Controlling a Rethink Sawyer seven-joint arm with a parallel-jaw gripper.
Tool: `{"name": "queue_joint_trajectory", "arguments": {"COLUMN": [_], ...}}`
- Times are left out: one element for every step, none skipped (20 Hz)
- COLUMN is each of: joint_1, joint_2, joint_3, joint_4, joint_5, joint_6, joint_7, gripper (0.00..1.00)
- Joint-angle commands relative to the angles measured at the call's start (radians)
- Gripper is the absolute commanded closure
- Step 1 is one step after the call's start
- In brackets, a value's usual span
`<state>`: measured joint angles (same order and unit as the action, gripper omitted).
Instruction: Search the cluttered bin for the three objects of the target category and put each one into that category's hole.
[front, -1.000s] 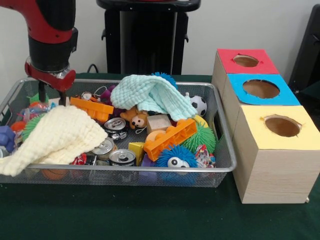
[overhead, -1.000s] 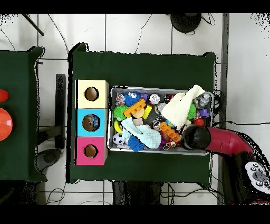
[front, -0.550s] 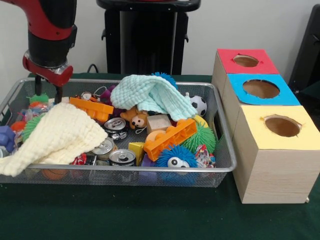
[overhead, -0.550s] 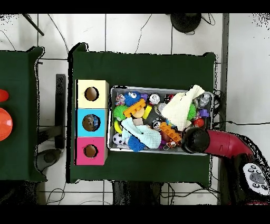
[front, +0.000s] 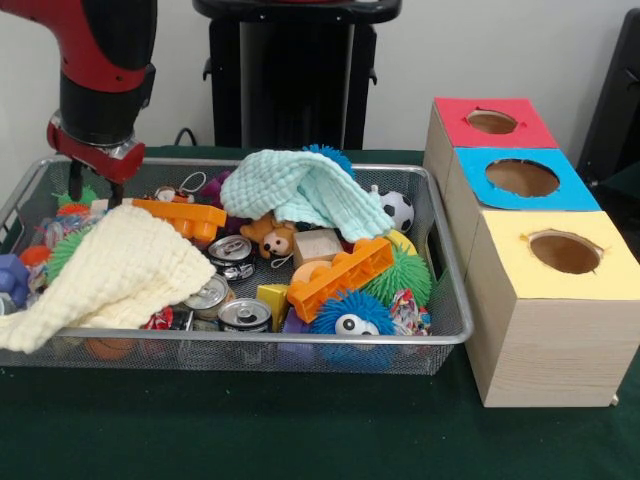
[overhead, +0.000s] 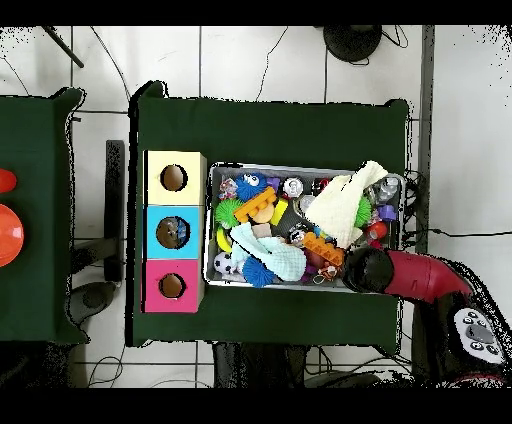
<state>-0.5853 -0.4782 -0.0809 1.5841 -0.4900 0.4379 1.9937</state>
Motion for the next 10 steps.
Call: {"name": "queue_joint_trajectory", "arguments": {"joint_1": [-0.009,-0.012,-0.017,-0.022,-0.024,-0.025,-0.025,-0.026,-0.035,-0.044], "joint_2": [0.135,0.132,0.135,0.129,0.122,0.118,0.113,0.108,0.108,0.107], "joint_3": [0.047,0.052,0.061,0.07,0.075,0.077,0.079,0.082,0.095,0.109], "joint_4": [-0.002,0.003,-0.004,0.001,0.006,0.008,0.01,0.012,0.012,0.012], "joint_5": [0.053,0.057,0.063,0.067,0.071,0.074,0.077,0.08,0.084,0.087], "joint_6": [-0.17,-0.173,-0.166,-0.161,-0.158,-0.156,-0.154,-0.152,-0.149,-0.147], "joint_7": [0.186,0.182,0.172,0.162,0.159,0.156,0.154,0.151,0.137,0.124], "gripper": [0.0,0.0,0.0,0.0,0.0,0.0,0.0,0.0,0.0,0.0]}}
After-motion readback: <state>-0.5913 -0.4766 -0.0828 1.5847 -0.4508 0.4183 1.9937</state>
